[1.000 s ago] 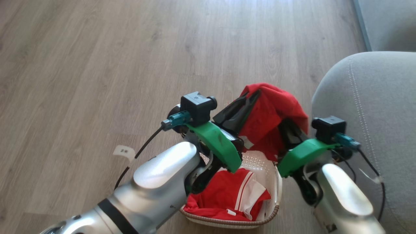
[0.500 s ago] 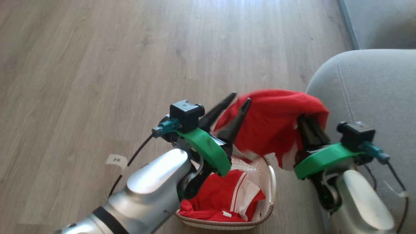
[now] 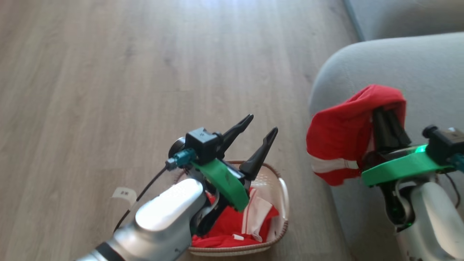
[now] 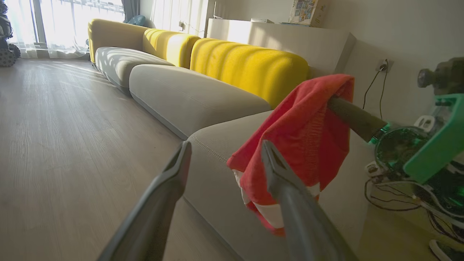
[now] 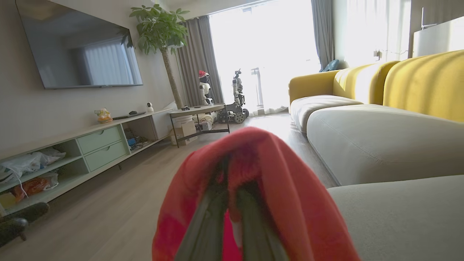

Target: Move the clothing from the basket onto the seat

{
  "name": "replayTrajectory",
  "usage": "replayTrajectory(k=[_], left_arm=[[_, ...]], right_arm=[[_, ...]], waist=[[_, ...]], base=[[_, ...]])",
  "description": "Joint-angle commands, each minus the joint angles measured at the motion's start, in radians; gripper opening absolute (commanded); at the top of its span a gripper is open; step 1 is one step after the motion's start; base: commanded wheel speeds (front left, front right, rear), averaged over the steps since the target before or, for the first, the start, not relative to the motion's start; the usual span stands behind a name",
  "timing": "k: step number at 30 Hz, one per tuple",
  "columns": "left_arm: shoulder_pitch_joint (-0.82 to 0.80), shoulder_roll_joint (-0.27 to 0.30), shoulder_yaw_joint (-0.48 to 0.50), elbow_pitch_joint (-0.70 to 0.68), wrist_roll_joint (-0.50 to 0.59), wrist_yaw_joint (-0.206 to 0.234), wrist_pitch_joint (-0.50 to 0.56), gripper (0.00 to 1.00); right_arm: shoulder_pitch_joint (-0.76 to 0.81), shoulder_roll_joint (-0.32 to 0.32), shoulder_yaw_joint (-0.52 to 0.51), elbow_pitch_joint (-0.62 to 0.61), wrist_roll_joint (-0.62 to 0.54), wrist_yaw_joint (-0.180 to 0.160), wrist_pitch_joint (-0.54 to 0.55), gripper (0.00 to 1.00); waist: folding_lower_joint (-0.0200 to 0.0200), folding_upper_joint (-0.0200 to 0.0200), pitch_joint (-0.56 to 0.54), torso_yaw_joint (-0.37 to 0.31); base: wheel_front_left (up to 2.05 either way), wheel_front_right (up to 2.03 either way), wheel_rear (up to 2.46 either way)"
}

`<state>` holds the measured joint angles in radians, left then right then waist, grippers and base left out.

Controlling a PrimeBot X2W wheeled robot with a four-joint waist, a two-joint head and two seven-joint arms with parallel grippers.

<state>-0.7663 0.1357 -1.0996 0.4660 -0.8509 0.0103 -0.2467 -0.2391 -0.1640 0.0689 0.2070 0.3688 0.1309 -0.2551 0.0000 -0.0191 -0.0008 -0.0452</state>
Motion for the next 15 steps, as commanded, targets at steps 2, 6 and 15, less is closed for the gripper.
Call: replayTrajectory(k=[2,6,15], left_arm=[[-0.020,0.027,0.028,-0.031,0.029,0.010,-0.012,1.00],[0.002,0.035,0.044,-0.042,0.064,0.013,-0.014,1.00],[0.056,0.042,0.121,-0.072,0.149,-0.004,-0.015,1.00]], right_arm=[[-0.017,-0.017,0.010,-0.065,-0.005,0.000,-0.007,0.00],[-0.011,-0.032,0.008,-0.108,-0.004,0.000,-0.007,0.00],[0.001,-0.036,-0.007,-0.193,-0.003,0.000,-0.007,0.00]], waist=[[0.0000,0.0000,0.013,-0.060],[0.0000,0.0000,0.031,-0.126],[0.0000,0.0000,0.057,-0.256]], base=[[0.00,0.00,0.00],[0.00,0.00,0.00],[0.00,0.00,0.00]])
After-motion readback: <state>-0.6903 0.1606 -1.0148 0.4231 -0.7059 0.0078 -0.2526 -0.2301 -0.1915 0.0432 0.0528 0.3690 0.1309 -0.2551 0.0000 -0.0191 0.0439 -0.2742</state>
